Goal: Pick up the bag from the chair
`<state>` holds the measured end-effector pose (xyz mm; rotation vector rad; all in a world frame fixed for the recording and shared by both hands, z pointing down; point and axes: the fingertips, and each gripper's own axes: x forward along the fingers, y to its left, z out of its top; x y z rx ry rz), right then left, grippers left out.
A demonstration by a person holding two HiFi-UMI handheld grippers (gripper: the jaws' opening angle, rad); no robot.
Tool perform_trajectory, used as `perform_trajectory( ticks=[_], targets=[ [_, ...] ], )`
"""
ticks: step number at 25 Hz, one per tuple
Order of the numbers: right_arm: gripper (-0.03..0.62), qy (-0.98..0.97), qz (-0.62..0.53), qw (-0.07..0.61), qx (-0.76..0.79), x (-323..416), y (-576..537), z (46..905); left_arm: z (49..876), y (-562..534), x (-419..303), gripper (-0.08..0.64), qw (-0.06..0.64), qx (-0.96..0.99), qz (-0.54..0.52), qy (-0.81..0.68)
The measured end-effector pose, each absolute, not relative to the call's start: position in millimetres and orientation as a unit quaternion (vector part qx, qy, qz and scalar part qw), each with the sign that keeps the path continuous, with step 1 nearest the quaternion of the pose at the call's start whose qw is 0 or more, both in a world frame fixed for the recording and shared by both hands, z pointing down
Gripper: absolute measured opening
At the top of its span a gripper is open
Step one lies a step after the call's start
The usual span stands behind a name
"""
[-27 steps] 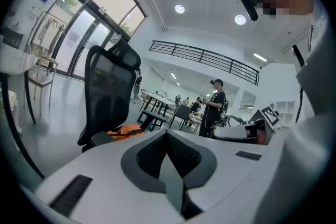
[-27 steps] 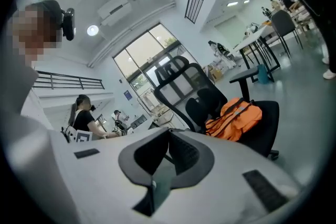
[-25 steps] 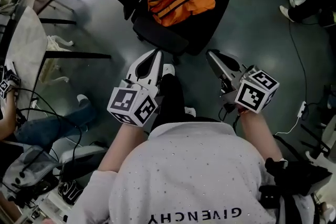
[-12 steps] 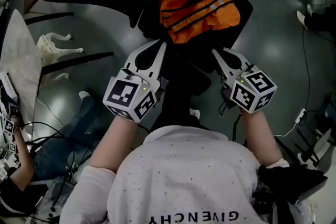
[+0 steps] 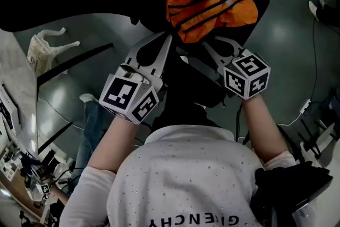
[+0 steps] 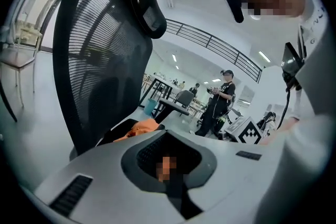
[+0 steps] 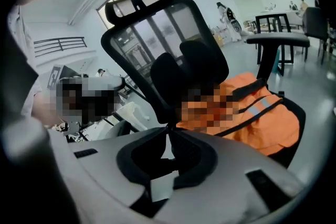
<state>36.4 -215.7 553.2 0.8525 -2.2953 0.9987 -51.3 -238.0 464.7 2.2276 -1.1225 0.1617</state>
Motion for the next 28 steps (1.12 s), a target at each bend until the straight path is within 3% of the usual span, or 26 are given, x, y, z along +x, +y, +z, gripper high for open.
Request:
perform_trajectory(
  ticks=[2,6,13,20,21,23,25,28],
  targets=[
    [0.037,-0.837,0.374,0.26,0.301,27.2,-218.8,565.2,467.3,-242.8,-60.0,0.0,0.323,0.841,0.061,-0.429],
    [0.192,-0.827,0.408,0.284,0.264,0.3,-223.5,589.5,476.8,-242.3,-81.5,0.001,0.35,0.827,0.062,-0.435],
    [0.195,-0.836,0.352,0.342,0.247,-26.7,-231.1,612.6,491.3,-233.8,-101.2,0.001,0.36,0.81,0.07,-0.459],
    [0.179,-0.819,0.356,0.383,0.237,-58.9,-238.6,645.7,482.1,-226.6,-125.9,0.0,0.373,0.799,0.048,-0.469],
    [0.158,-0.813,0.352,0.395,0.244,-58.9,-241.3,652.2,482.2,-224.8,-130.3,0.002,0.375,0.796,0.047,-0.473],
    [0.041,-0.802,0.338,0.423,0.253,-57.4,-246.2,662.5,483.8,-220.7,-139.5,0.001,0.379,0.789,0.045,-0.481],
    [0.017,-0.798,0.337,0.432,0.251,-58.8,-248.2,664.5,486.6,-214.9,-148.7,0.001,0.385,0.782,0.043,-0.488],
    [0.014,-0.8,0.375,0.393,0.255,-64.7,-248.9,647.4,483.5,-206.7,-160.7,0.001,0.392,0.774,0.038,-0.495]
  ],
)
